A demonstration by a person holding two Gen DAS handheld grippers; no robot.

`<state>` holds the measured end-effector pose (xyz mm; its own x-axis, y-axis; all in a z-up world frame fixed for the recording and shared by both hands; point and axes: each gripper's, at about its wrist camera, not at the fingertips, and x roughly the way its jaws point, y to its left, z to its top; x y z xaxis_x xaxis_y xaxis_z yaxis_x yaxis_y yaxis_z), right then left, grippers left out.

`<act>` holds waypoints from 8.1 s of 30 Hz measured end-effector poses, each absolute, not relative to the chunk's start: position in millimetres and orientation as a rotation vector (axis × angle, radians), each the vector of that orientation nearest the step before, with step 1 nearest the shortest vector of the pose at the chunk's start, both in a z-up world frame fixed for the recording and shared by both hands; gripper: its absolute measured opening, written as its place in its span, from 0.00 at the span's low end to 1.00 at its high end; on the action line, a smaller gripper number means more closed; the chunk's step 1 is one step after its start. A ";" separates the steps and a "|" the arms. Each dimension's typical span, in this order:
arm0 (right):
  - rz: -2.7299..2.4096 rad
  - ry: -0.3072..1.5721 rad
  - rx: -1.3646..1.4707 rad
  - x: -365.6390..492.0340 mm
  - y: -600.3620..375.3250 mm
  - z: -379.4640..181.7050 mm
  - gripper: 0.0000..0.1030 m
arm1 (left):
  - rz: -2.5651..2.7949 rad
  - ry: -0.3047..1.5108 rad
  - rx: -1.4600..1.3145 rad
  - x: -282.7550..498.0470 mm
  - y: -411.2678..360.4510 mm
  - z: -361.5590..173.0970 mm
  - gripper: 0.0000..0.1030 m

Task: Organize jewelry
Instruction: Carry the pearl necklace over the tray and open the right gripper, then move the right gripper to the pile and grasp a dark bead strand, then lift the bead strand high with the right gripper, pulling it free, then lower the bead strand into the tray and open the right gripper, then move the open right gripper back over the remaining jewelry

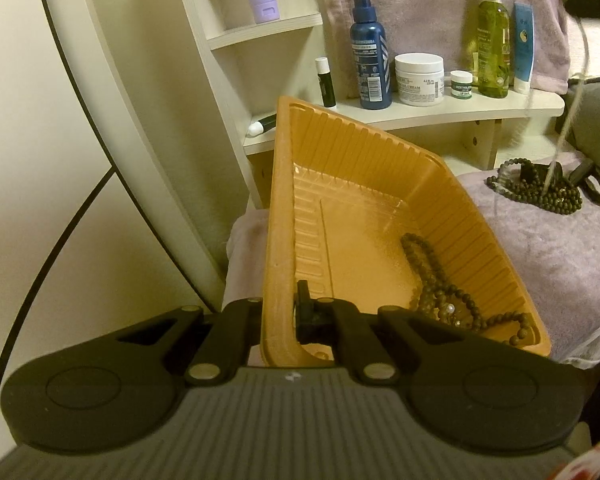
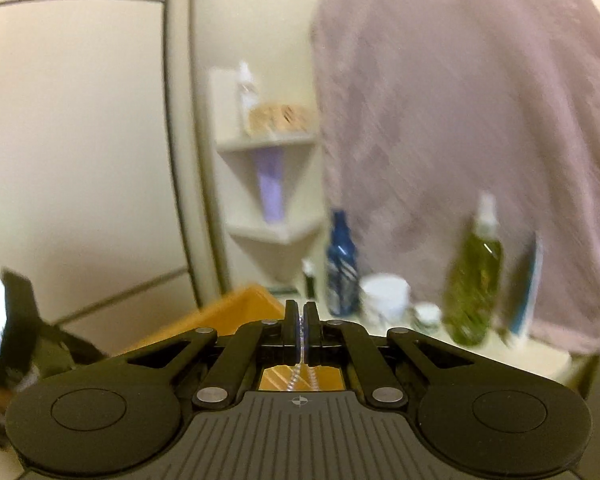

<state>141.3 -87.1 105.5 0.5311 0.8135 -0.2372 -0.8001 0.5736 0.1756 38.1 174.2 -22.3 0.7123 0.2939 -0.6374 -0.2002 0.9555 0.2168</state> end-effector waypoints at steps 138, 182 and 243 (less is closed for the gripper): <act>0.680 0.064 -0.055 146.8 -162.2 196.5 0.06 | 0.263 0.715 0.150 36.7 173.2 -18.7 0.04; 1.077 0.297 0.019 152.4 -26.1 154.6 0.07 | 0.252 0.714 0.133 38.2 176.2 -17.6 0.04; 0.453 0.747 0.038 167.9 -172.4 -69.2 0.50 | 0.252 0.715 0.132 37.3 178.6 -18.0 0.04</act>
<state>167.9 -172.4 -69.2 0.6420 0.4109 -0.6473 -0.3842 0.9030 0.1922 37.3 178.7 -18.0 0.7266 0.2725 -0.6307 -0.1827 0.9616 0.2050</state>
